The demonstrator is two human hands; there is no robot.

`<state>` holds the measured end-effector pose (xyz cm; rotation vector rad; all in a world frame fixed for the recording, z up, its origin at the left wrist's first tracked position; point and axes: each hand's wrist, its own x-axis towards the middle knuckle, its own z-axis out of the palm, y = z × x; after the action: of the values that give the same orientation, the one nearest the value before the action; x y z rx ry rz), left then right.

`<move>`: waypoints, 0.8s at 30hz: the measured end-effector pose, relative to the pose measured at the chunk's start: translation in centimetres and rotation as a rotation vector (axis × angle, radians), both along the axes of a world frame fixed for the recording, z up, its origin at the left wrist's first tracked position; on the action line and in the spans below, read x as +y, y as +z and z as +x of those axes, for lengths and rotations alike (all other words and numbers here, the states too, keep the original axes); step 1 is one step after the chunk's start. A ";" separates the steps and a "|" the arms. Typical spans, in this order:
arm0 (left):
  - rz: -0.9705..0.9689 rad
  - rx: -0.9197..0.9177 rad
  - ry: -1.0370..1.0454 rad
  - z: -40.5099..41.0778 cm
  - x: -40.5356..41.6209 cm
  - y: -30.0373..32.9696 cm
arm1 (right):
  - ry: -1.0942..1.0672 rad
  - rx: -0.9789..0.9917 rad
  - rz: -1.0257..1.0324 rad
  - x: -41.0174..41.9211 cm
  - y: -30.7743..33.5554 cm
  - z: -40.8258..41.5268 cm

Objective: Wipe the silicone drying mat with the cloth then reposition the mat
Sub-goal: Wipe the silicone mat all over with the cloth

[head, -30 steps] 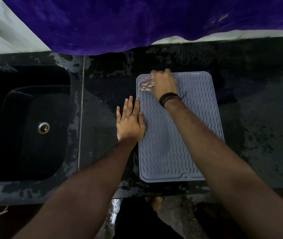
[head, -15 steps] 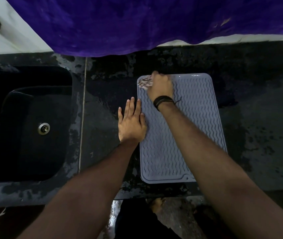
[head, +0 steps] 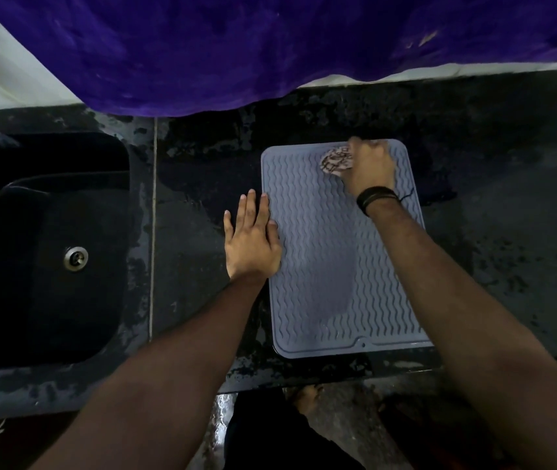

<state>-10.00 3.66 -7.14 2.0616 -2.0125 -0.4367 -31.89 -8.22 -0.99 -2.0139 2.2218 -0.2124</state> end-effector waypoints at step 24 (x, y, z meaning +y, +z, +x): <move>-0.002 0.002 0.001 0.0 0.0 0.1 | -0.007 0.010 0.011 -1.5 -0.7 -1.6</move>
<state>-9.98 3.63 -7.01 2.0602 -2.0101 -0.4367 -33.48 -9.71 -1.73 -2.0060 2.2319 -0.1908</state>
